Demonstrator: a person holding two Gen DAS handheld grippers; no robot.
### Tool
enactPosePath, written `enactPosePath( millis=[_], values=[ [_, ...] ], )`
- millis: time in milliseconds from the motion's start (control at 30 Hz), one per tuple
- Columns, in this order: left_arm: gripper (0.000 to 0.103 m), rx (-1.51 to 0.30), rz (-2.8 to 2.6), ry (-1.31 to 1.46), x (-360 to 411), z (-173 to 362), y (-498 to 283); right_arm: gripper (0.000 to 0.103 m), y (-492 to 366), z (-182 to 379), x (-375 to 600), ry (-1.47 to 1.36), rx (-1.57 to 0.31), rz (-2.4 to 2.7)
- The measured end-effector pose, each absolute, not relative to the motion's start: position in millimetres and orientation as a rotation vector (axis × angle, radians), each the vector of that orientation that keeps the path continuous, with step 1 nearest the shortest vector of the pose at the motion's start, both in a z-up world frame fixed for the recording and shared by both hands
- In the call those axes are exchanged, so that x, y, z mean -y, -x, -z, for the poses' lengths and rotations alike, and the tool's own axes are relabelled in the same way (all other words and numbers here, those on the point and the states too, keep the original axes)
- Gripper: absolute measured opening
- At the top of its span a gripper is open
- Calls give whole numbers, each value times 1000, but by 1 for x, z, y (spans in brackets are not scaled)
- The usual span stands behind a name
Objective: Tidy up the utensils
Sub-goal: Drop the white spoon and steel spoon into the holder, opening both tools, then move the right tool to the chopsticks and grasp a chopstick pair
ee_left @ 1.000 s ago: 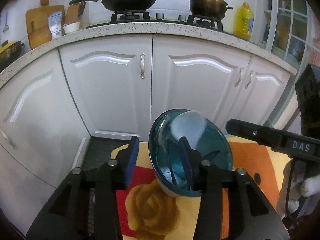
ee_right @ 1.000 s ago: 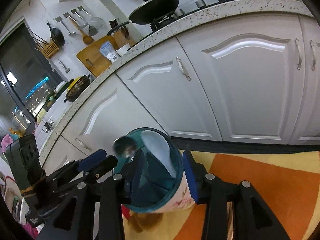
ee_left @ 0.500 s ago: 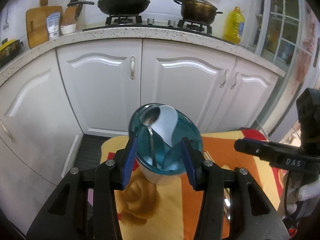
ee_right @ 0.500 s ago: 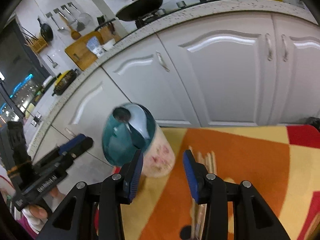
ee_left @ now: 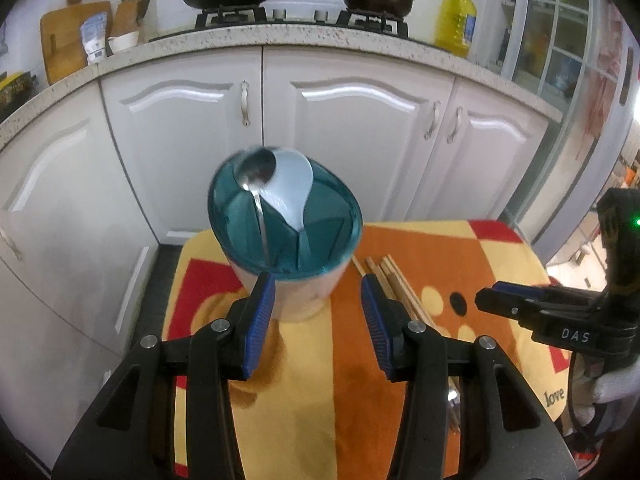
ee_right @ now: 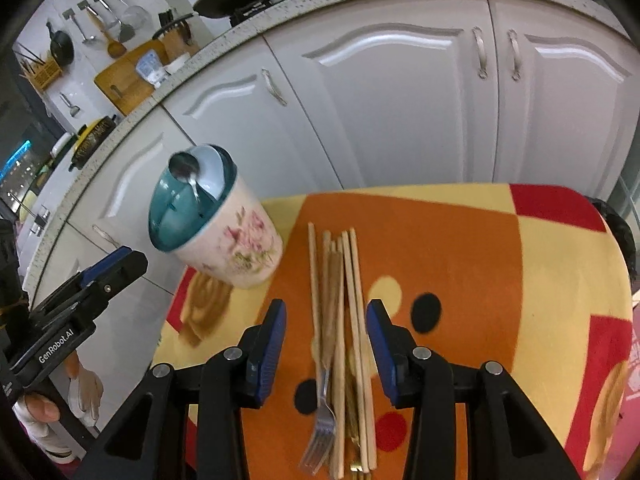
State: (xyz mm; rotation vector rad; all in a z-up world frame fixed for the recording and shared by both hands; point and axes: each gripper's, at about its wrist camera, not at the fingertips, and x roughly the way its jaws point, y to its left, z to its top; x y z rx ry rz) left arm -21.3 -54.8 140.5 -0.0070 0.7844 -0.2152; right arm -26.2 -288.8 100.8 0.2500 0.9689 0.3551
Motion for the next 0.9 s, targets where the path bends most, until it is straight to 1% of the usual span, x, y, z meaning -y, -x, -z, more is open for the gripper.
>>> enactPosePath(
  millis=[633, 667, 700, 767, 900],
  values=[
    [44, -881, 212, -16, 72, -96, 22, 40, 22, -69, 282, -204, -1050, -353],
    [44, -893, 214, -11, 71, -92, 22, 38, 19, -66, 280, -196, -1055, -354],
    [44, -904, 216, -7, 70, -89, 21, 34, 17, -65, 280, -194, -1058, -355],
    [44, -927, 215, -2, 69, -82, 20, 32, 10, -59, 275, -188, -1068, -367],
    [44, -957, 219, 7, 69, -71, 19, 24, -4, -46, 266, -151, -1090, -352]
  ],
)
